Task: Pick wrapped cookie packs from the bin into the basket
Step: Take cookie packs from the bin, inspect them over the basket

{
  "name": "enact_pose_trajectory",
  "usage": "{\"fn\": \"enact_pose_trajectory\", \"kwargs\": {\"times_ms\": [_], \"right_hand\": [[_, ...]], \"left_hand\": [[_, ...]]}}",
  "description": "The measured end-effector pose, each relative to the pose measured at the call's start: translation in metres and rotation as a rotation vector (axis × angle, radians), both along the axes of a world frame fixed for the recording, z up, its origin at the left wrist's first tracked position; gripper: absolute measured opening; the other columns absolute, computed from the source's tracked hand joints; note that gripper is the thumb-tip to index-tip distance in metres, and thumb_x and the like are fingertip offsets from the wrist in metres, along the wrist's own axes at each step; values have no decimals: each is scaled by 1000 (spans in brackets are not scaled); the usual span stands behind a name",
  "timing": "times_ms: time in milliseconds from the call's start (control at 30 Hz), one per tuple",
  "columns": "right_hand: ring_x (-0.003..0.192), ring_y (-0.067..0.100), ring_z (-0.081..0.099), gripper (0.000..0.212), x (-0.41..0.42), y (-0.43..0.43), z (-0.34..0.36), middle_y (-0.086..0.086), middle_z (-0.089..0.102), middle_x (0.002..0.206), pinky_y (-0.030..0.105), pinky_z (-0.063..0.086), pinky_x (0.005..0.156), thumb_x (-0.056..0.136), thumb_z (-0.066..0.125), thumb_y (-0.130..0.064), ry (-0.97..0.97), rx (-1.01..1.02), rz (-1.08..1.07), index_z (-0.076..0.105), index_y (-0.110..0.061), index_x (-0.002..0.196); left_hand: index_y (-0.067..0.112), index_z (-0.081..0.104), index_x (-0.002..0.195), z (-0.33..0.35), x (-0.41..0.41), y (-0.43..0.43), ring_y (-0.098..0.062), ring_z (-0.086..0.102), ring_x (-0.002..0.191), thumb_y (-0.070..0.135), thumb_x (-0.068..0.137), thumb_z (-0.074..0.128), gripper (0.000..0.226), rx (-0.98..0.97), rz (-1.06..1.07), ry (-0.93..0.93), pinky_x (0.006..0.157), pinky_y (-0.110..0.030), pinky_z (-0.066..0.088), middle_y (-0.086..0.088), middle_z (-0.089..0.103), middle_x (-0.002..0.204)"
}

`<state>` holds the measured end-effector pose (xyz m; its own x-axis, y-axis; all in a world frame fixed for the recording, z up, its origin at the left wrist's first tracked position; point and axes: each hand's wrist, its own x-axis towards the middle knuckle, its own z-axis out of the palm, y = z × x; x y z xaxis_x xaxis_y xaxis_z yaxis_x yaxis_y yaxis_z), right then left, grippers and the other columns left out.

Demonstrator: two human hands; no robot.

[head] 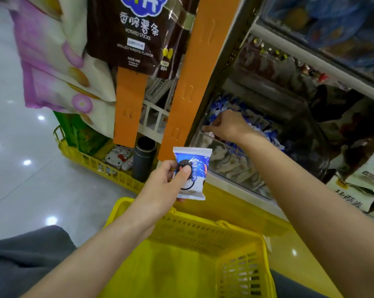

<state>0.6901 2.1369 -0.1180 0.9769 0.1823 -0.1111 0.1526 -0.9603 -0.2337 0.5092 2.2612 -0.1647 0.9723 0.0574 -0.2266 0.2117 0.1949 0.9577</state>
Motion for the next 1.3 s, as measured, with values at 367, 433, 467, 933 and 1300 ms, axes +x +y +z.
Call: {"fn": "enact_pose_trajectory", "kwargs": {"times_ms": [367,433,467,933,1300], "right_hand": [[81,22,64,26,-13,-7,17,20,65,97,33,57,77,82,65,-11,24,390,-220,63,5,102],[84,17,60,23,-27,-16,27,7,65,92,33,54,80,83,64,-15,-127,482,-244,63,-6,104],[82,14,59,20,-36,-21,35,2,62,89,30,53,77,83,64,-15,-207,541,-251,61,-11,103],[71,7,57,20,-176,-35,16,4,60,84,13,48,61,86,59,1,189,946,-157,55,-6,103],[77,11,63,9,-184,-36,13,16,69,94,24,53,72,88,59,-17,203,786,-37,66,-14,94]], "left_hand": [[20,55,114,3,-3,10,-7,65,93,27,92,53,23,-8,22,-45,77,-23,52,2,68,103],[19,55,117,3,-4,10,-6,66,94,28,90,55,28,-21,19,-53,79,-23,50,3,69,104],[19,55,116,4,-4,10,-5,66,93,28,89,56,28,-33,28,-61,78,-22,50,4,70,103],[12,43,122,-3,-26,-17,-28,63,105,38,87,43,44,-394,-134,-68,87,-49,52,-11,64,118],[12,55,120,-14,-27,-12,-21,67,98,50,65,65,68,-226,-316,-1,86,-37,54,-7,70,108]]}}
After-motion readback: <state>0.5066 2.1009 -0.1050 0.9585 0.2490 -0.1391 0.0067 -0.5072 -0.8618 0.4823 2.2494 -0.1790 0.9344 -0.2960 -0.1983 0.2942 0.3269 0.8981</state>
